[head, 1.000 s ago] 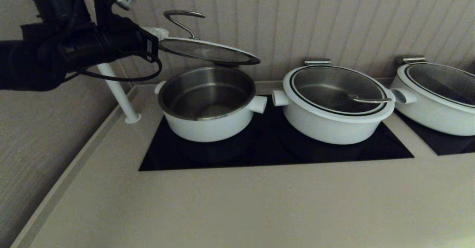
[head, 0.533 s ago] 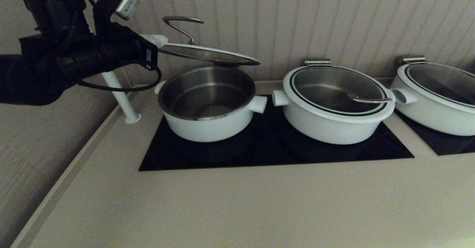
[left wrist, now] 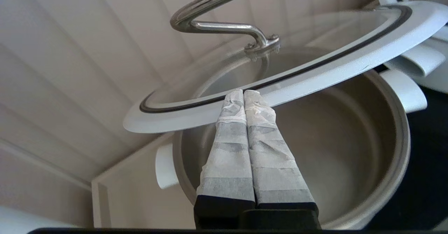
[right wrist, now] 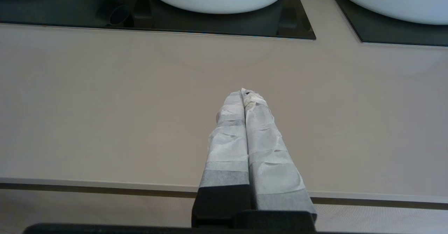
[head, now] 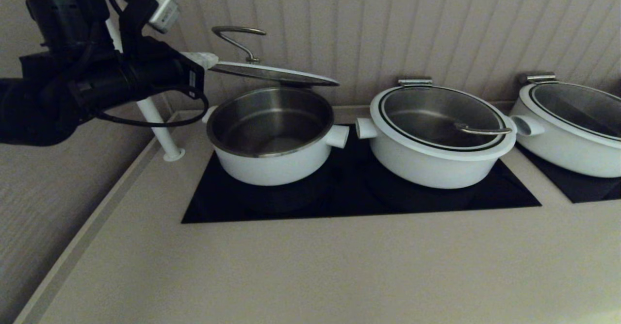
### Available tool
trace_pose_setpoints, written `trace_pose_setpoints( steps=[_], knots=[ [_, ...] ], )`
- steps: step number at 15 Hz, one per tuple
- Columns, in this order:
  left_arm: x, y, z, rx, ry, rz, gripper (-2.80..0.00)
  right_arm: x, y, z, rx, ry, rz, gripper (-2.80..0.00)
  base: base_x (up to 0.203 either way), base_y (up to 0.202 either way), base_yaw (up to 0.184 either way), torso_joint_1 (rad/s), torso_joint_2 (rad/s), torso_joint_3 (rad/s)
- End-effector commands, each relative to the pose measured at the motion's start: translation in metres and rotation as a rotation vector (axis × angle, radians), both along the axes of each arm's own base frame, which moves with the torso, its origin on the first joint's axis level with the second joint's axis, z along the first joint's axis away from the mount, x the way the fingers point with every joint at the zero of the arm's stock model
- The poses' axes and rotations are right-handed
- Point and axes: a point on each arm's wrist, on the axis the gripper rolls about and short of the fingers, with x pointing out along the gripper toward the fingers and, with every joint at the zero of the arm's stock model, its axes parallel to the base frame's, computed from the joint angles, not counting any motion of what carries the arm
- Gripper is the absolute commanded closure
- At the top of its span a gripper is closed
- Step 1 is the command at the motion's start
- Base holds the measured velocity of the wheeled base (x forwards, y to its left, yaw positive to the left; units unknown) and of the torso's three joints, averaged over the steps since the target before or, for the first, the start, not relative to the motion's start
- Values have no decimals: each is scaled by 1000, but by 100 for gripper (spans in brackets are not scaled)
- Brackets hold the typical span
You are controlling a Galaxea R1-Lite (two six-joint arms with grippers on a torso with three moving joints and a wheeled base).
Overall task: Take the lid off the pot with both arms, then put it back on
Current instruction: Close the pot lid
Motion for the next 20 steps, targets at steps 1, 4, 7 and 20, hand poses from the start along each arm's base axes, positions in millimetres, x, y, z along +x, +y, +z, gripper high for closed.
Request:
trace_pose_setpoints(
  steps=[1,4,7,20],
  knots=[
    [-3,0,-4,3,13,-2,0,0,0,0,-1,-1,1,0,0,0,0,0,0,0],
    [-4,0,-11,0,-15,-2,0,0,0,0,-1,-1,1,0,0,0,0,0,0,0],
    [-6,1,-17,2,-12,-2,0,0,0,0,-1,-1,1,0,0,0,0,0,0,0],
    [-24,3,-28,6,33,-1,0,0,0,0,-1,-1,1,0,0,0,0,0,0,0]
  ],
)
